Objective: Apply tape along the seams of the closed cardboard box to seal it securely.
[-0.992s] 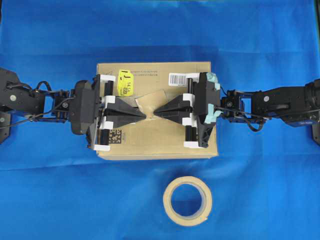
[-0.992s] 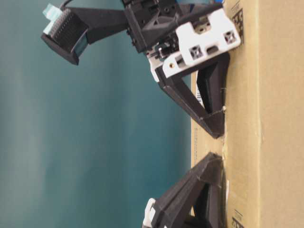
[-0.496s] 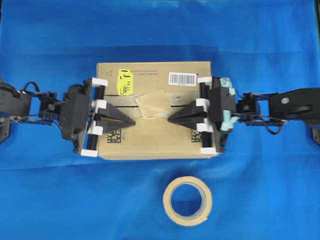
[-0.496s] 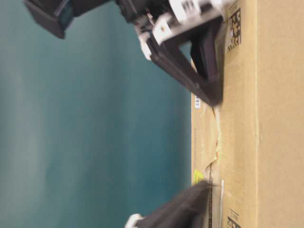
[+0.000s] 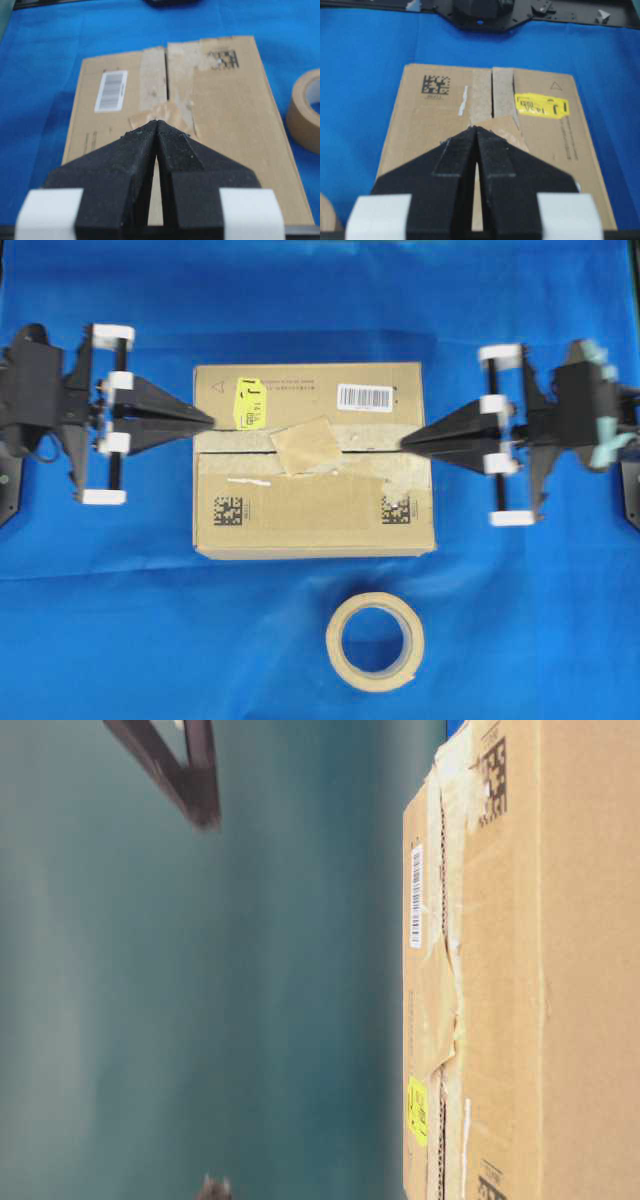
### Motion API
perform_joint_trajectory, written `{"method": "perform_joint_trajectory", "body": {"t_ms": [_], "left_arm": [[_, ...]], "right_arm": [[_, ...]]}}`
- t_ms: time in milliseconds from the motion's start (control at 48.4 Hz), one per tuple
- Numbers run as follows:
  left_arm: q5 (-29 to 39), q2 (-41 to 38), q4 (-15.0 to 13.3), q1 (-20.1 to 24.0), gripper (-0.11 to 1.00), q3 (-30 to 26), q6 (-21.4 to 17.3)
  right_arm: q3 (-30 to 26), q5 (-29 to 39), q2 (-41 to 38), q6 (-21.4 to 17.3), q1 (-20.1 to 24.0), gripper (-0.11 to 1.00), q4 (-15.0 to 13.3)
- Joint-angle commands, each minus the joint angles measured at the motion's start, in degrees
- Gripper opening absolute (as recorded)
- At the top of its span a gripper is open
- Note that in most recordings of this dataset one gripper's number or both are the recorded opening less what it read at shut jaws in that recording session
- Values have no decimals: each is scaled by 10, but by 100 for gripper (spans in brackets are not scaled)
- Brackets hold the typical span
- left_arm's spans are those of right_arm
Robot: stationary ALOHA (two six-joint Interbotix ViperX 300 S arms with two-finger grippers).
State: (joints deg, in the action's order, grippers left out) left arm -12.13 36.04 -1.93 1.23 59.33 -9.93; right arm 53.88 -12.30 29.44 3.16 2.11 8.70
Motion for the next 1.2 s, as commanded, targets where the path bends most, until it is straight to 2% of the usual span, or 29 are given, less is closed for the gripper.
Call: {"method": "perform_joint_trajectory", "body": {"t_ms": [0, 227, 476, 682, 868, 1178], "left_arm": [[17, 35, -1, 1, 0, 8, 1], [62, 129, -1, 1, 0, 65, 1], [73, 218, -2, 1, 0, 130, 7], [100, 260, -1, 1, 0, 167, 39], [100, 271, -1, 1, 0, 188, 41], [101, 271, -1, 1, 0, 188, 41]], "right_arm": [[11, 16, 47, 1, -3, 0, -1], [76, 85, 172, 2, -4, 0, -2], [162, 100, 268, 1, -4, 0, -2], [197, 100, 279, -3, -11, 0, -1], [207, 93, 259, -5, -25, 0, 2], [210, 87, 250, -5, -25, 0, 1]]}}
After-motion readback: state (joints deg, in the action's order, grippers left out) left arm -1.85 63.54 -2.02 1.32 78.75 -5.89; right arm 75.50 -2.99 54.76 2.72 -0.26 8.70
